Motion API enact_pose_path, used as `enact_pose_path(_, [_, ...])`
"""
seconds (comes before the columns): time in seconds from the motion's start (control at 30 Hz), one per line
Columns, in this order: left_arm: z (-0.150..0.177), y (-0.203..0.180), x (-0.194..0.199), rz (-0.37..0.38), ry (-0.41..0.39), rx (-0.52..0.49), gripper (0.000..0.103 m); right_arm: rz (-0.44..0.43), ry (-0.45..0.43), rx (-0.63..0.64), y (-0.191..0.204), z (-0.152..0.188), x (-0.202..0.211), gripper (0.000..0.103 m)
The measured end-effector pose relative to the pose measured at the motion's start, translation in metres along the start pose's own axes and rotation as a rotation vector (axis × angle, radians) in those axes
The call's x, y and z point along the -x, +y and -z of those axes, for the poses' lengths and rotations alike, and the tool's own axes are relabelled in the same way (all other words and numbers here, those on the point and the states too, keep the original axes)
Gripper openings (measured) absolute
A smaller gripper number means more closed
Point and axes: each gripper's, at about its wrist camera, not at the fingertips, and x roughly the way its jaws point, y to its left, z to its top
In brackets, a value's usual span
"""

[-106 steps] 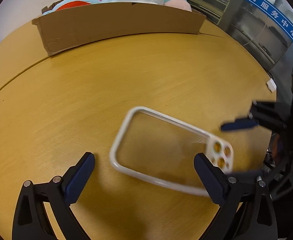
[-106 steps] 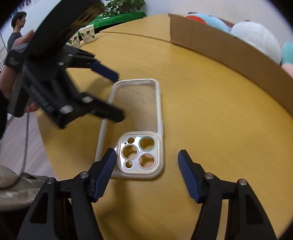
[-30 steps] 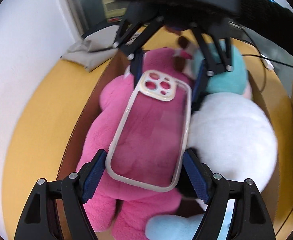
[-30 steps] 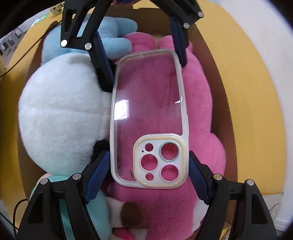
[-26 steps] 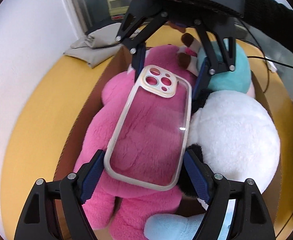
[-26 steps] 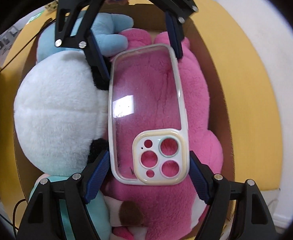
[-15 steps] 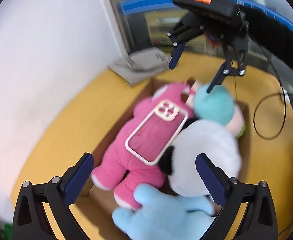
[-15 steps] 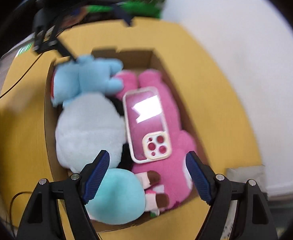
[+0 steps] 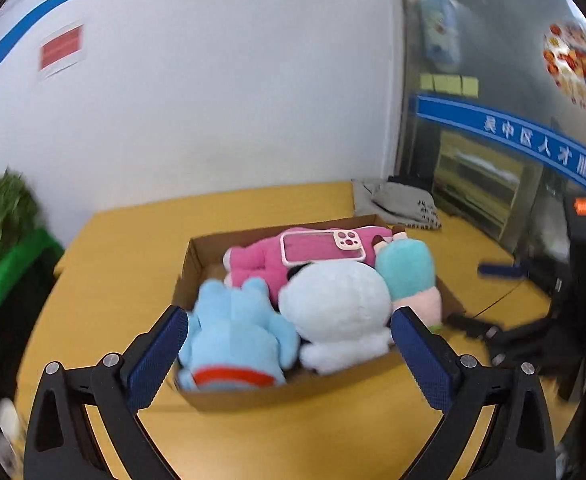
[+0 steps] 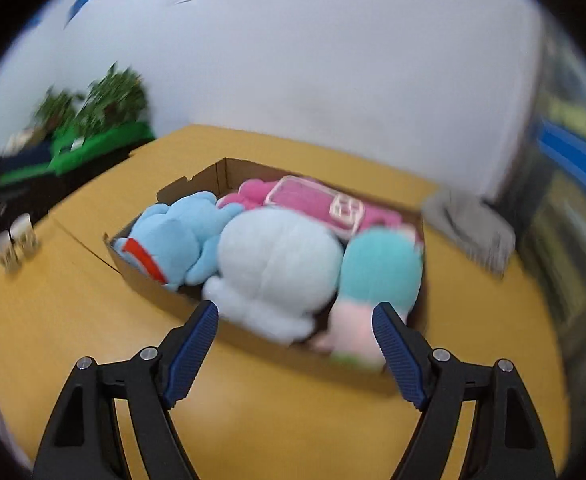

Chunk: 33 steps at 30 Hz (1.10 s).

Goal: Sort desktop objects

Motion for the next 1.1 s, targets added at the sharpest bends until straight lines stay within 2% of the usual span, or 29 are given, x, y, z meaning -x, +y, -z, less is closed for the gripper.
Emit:
enact_pose_path(0.07, [0.017, -0.01, 0.019, 0.003, -0.013, 0.022, 0.103, 0.003, -0.004, -0.09, 0.004, 0.019, 0.01, 0.08])
enact_pose_path(0.13, [0.031, -0.019, 0.033, -0.003, -0.017, 0.011, 0.103, 0.036, -0.011, -0.101, 0.013, 0.031, 0.015, 0.08])
enact_pose_path(0.23, [0.045, -0.028, 0.038, -0.067, -0.021, -0.026, 0.103, 0.056, -0.034, -0.13, 0.024, 0.042, 0.028, 0.08])
enact_pose_path(0.33, [0.052, -0.022, 0.04, -0.099, -0.006, 0.003, 0.103, 0.095, -0.055, -0.131, 0.034, 0.048, 0.041, 0.08])
enact_pose_path(0.67, [0.07, -0.023, 0.027, -0.027, 0.047, 0.062, 0.103, 0.153, -0.057, -0.15, 0.033, 0.063, 0.056, 0.08])
enact_pose_path(1.1, [0.078, -0.036, 0.002, -0.006, 0.102, 0.082, 0.103, 0.149, -0.043, -0.153, 0.027, 0.065, 0.046, 0.079])
